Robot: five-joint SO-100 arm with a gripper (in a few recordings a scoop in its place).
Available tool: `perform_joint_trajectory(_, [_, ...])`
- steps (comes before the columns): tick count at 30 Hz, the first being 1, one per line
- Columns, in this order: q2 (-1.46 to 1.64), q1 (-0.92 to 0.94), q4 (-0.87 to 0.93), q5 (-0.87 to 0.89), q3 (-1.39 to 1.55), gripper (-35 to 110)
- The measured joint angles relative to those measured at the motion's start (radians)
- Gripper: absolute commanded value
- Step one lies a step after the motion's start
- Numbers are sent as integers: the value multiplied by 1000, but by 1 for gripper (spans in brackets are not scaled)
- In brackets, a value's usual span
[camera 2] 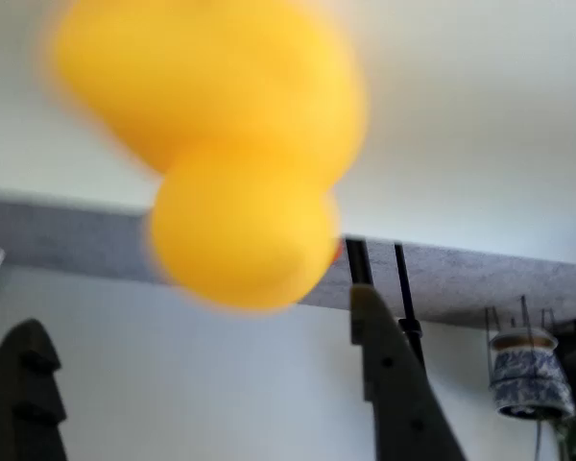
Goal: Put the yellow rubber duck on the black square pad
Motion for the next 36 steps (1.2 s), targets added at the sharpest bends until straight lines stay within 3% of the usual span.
perform_joint_trajectory(36, [-46, -64, -5, -2, 78, 36])
